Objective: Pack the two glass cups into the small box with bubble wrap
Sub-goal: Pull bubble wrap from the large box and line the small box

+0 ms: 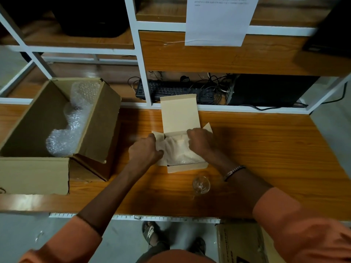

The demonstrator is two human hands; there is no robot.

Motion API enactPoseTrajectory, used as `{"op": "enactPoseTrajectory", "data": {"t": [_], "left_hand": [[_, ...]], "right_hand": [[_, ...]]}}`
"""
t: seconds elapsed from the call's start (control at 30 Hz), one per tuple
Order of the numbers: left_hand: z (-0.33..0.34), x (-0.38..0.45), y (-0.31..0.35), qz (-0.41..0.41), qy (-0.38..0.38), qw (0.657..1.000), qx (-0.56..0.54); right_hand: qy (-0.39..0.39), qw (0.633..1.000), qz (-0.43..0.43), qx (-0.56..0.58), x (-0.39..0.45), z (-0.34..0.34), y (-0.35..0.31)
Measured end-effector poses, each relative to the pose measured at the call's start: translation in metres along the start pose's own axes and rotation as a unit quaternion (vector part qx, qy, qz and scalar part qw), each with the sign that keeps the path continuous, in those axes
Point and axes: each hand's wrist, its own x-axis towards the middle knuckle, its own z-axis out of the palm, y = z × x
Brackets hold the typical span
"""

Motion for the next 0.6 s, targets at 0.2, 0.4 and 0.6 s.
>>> {"op": "enactPoseTrajectory", "data": {"t": [0.2,0.4,0.6], "left_hand": [[0.005,0.021,0.033,0.031,-0.054,0.982,-0.177],[0.042,0.04,0.063,-0.015,-0.178,0.916,-0.359],[0.08,0.049,0.079,0.01,-0.265,0.896,-0.356]], "right_hand": [[-0.164,0.957,0.03,0.236,-0.009,0.029,-0.006],[-0.148,0.96,0.066,0.228,-0.02,0.018,0.017],[-0.023,0.972,0.13,0.194,-0.037,-0.007,0.046]]}}
